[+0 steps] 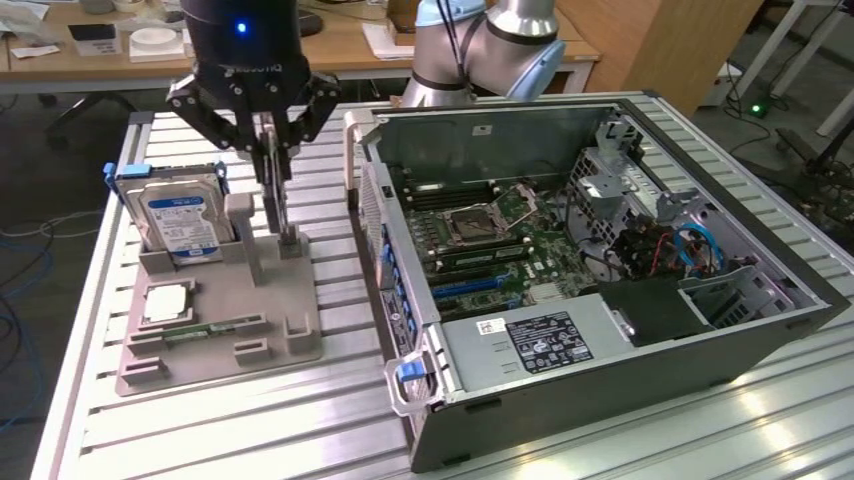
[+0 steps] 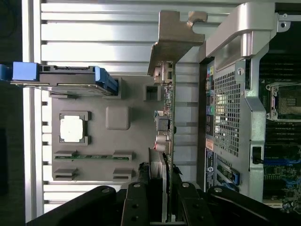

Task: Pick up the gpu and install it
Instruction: 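Pick up the gpu and move the gpu toward the slot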

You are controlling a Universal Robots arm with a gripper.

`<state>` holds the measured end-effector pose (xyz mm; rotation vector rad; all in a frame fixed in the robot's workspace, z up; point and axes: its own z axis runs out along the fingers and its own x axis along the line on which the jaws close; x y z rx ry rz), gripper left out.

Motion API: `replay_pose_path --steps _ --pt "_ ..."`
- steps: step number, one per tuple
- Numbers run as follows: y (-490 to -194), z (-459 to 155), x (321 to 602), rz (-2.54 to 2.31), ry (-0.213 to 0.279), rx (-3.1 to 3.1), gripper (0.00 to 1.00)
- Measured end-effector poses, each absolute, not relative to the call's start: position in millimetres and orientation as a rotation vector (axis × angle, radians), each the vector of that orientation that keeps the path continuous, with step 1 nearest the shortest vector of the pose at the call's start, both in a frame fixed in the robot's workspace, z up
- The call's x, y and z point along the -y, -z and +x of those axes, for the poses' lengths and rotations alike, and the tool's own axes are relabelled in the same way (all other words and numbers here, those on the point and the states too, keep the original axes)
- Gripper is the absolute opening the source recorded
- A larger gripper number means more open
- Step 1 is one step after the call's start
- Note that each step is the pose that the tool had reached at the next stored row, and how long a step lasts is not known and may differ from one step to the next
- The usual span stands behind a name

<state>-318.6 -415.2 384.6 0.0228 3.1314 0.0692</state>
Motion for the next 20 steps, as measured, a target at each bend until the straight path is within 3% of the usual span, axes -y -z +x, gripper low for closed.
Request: replay_pose_path --steps 8,20 --pt "-406 -319 415 0.023 -0.069 -3.131 0.27" --pt "-406 -306 415 0.06 -0.069 -3.13 0.27"
